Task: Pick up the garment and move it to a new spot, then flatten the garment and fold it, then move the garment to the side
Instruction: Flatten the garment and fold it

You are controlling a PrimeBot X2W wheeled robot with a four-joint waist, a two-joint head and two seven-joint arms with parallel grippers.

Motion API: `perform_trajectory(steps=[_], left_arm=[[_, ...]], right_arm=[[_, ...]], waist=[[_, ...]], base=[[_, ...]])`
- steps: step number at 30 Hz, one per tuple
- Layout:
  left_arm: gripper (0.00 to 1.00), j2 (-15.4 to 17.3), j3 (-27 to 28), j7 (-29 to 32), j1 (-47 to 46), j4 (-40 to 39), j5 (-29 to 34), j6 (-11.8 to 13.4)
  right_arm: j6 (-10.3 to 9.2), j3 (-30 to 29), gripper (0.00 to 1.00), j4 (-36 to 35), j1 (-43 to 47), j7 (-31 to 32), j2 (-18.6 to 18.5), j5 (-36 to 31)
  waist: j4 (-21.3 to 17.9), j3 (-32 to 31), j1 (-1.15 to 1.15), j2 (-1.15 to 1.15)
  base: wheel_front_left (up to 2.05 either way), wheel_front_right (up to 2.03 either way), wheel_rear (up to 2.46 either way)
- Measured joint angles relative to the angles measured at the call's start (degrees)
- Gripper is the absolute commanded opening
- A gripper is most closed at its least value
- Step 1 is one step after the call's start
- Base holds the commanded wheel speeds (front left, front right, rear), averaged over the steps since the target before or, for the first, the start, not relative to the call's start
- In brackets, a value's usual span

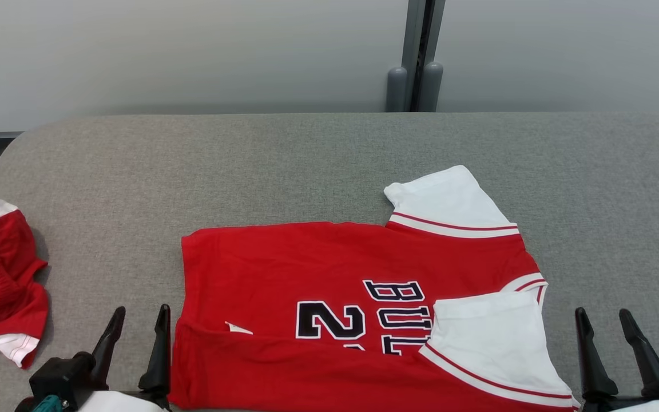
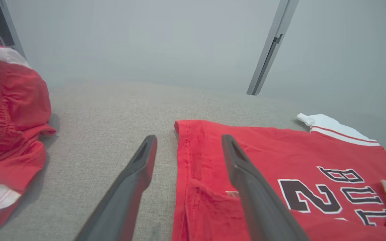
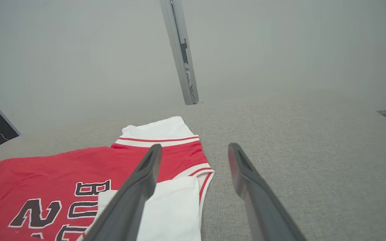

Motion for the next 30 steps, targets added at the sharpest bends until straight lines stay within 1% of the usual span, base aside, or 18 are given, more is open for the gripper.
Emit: perform_trajectory(steps=[5, 12, 15, 18, 23, 26, 30], left_arm=[[1.0, 0.52, -0.73, -1.1, -1.34, -0.46, 2.41, 0.69], [1.0, 0.67, -1.62, -0.25, -3.03, 0.87, 2.63, 0.67], [1.0, 1.1, -1.89, -0.04, -5.03, 1.77, 2.67, 0.18], [1.0, 1.69, -2.27, 0.94, -9.69, 3.22, 2.69, -1.1], [1.0, 2.0, -2.87, 4.67, -19.33, 8.82, 1.54, -4.34], [1.0, 1.79, -3.01, 7.05, -24.71, 13.8, -0.16, -6.45], [1.0, 1.74, -2.72, 10.09, -29.48, 21.41, -3.04, -8.84]], right_arm=[[0.0, -0.1, 1.0, 0.23, -2.01, 0.42, -0.74, -0.57], [0.0, 0.48, 1.0, 0.68, -3.19, 0.52, -0.91, -0.74], [0.0, 0.68, 1.0, 0.66, -3.76, 0.4, -0.92, -0.74], [0.0, 0.96, 1.0, -0.04, -5.04, 0.29, -0.9, -0.76], [0.0, 1.71, 1.0, -0.9, -7.2, 0.31, -0.86, -0.96], [0.0, 1.82, 1.0, -0.87, -8.5, 0.09, -0.81, -1.18], [0.0, 2.19, 1.0, -0.23, -9.73, -0.55, -0.75, -1.13]], waist=[[0.84, 0.21, 0.0, 0.0], [1.12, 1.74, 0.0, 0.0], [1.13, 2.89, 0.0, 0.0], [1.11, 4.53, 0.0, 0.0], [0.67, 8.04, 0.0, 0.0], [0.06, 10.21, 0.0, 0.0], [-1.11, 12.68, 0.0, 0.0]], base=[[0.0, 0.0, 0.0], [0.0, 0.0, 0.0], [0.0, 0.0, 0.0], [0.0, 0.0, 0.0], [0.0, 0.0, 0.0], [0.0, 0.0, 0.0], [0.0, 0.0, 0.0]])
